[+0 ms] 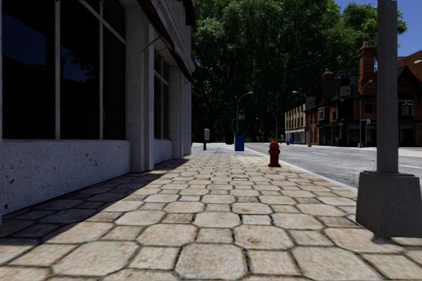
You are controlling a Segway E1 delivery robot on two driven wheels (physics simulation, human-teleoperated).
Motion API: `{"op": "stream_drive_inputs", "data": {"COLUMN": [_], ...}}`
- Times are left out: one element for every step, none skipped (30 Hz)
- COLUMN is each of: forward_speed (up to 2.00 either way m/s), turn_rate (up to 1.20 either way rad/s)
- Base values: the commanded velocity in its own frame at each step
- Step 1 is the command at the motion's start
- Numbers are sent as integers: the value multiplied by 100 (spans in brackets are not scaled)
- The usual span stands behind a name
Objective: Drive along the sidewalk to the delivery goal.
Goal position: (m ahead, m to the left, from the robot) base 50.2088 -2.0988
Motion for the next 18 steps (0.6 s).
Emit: {"op": "stream_drive_inputs", "data": {"forward_speed": [174, 171, 171, 169, 168, 166, 165, 164, 164, 164, 162, 161, 161, 161, 159, 158, 158, 158], "turn_rate": [0, 0, 0, 0, 0, 0, 0, 0, 0, 0, 0, 0, 0, 0, 0, 0, 0, 0]}}
